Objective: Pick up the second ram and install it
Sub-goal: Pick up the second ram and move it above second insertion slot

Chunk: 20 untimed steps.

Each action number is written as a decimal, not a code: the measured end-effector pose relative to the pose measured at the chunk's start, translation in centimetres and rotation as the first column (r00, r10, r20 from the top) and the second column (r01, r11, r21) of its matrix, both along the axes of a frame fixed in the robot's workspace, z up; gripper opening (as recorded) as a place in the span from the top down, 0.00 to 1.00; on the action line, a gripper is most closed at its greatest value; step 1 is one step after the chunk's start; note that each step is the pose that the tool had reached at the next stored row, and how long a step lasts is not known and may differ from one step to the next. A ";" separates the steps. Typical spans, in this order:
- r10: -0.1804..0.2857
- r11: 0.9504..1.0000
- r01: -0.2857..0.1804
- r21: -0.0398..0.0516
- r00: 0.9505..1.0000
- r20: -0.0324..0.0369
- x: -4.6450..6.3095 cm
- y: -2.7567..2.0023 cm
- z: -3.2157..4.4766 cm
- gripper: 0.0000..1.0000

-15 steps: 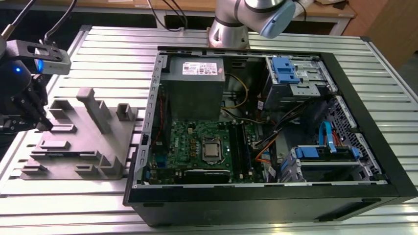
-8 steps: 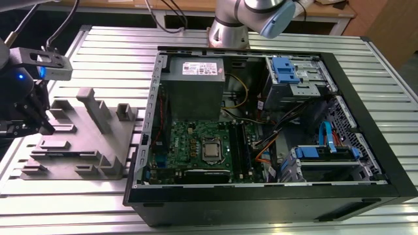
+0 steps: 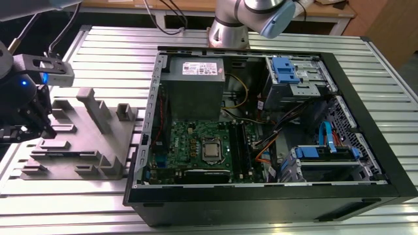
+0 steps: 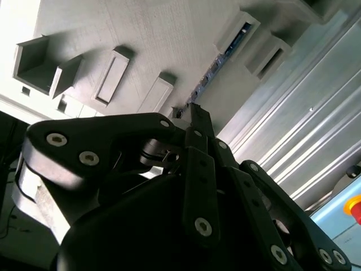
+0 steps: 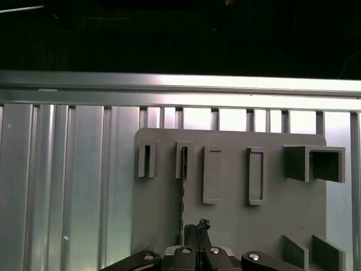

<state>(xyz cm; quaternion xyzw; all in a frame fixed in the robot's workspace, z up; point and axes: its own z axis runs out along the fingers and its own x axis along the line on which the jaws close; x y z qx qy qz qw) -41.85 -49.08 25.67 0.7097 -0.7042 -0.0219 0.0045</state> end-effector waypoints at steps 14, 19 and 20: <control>0.000 1.000 0.000 0.000 1.000 0.003 0.0 -0.74 -1.90 0.93; 0.000 1.000 0.000 0.000 1.000 0.003 0.0 -0.79 -2.56 0.93; 0.000 1.000 0.000 0.000 1.000 0.003 0.0 -0.81 -2.64 0.93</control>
